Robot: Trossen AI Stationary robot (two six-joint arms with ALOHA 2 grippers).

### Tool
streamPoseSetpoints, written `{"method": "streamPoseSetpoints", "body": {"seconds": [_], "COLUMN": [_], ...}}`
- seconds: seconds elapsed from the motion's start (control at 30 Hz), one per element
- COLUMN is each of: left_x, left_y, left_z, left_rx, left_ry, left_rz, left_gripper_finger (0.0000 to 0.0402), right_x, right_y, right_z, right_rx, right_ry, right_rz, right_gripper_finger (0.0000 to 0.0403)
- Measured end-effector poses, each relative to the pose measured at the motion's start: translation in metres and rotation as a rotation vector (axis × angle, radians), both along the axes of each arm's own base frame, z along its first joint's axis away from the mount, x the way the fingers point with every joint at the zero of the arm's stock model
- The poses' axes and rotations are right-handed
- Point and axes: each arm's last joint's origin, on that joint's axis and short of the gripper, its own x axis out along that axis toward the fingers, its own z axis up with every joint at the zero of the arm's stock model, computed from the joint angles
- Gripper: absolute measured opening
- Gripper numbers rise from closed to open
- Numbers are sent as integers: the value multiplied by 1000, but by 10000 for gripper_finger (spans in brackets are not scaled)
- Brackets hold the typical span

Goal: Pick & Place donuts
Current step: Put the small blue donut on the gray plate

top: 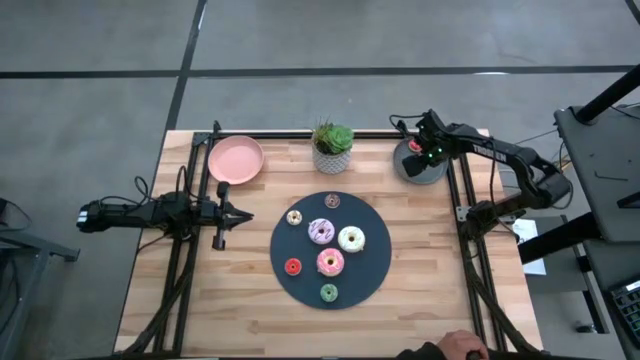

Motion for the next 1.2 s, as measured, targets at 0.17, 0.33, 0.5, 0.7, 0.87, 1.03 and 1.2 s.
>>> {"method": "streamPoseSetpoints", "body": {"seconds": [0.17, 0.33, 0.5, 0.7, 0.87, 1.03, 1.2], "left_x": [0, 0, 0, 0, 0, 0, 0], "left_y": [0, 0, 0, 0, 0, 0, 0], "left_z": [0, 0, 0, 0, 0, 0, 0], "left_rx": [0, 0, 0, 0, 0, 0, 0], "left_ry": [0, 0, 0, 0, 0, 0, 0], "left_rz": [0, 0, 0, 0, 0, 1, 0], "left_gripper_finger": [0, 0, 0, 0, 0, 0, 0], "right_x": [0, 0, -4, -11, -12, -12, -12], "right_y": [0, 5, 12, 22, 24, 25, 25], "right_z": [0, 1, -2, -10, -9, -10, -10], "right_rx": [3, -3, 8, 25, 13, 14, 16], "right_ry": [0, -4, 3, 13, 9, 11, 11], "right_rz": [3, 10, 13, 9, 23, 28, 26], "right_gripper_finger": [183, 183, 183, 183, 183, 183, 183]}}
